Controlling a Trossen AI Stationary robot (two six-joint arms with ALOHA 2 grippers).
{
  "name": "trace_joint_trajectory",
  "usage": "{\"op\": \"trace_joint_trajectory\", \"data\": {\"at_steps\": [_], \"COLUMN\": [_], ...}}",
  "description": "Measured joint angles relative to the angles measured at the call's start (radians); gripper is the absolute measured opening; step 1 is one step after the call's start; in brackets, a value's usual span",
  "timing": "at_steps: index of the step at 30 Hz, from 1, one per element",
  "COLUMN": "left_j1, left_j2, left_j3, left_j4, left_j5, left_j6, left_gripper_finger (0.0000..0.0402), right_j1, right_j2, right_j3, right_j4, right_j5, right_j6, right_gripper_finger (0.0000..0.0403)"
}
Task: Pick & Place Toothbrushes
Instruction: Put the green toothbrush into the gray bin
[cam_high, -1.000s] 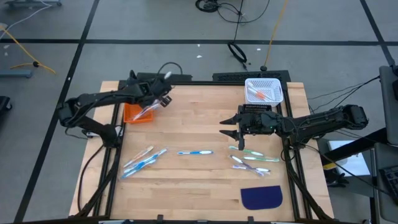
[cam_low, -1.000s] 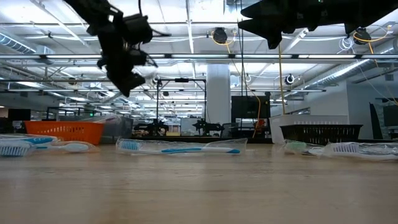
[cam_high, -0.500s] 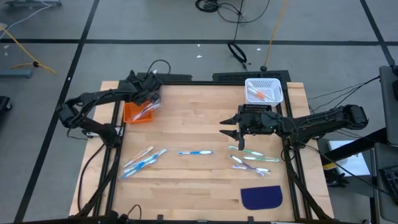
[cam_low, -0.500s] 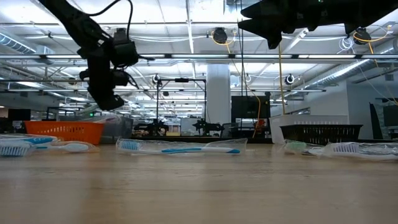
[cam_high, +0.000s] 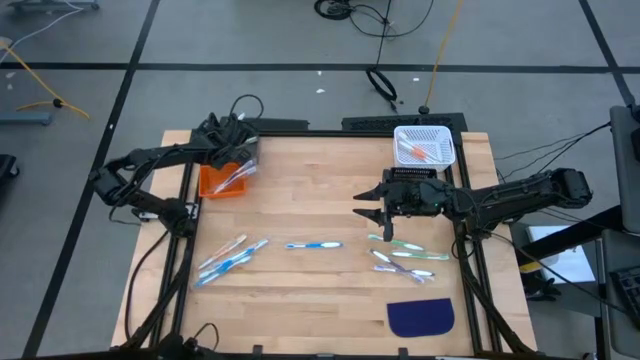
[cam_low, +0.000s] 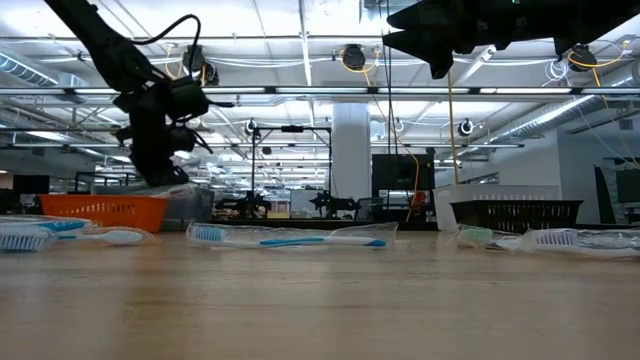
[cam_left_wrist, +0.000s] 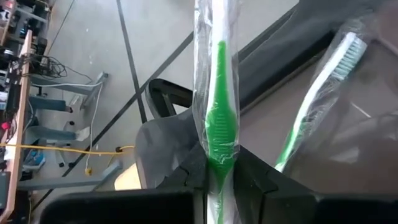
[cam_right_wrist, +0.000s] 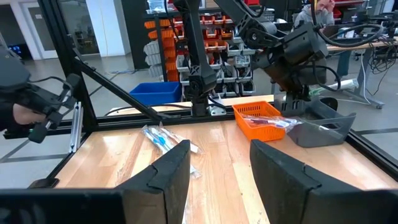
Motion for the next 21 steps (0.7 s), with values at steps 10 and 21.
{"op": "trace_joint_trajectory", "data": {"at_steps": [10,21], "left_j1": [0.017,0.017], "left_j2": [0.000,0.000], "left_j3": [-0.005,-0.005], "left_j4": [-0.026,-0.064], "left_j5": [0.025,0.030], "left_j6": [-0.022,-0.016], "left_gripper_finger": [0.0064,0.0108], "right_j1": [0.000,0.000], "right_j2": [0.000,0.000], "right_j3": [0.000,0.000], "right_j4": [0.000,0.000], "right_j5": [0.000,0.000], "right_j6": [-0.003,-0.003], "right_gripper_finger": [0.0155,0.0155]}}
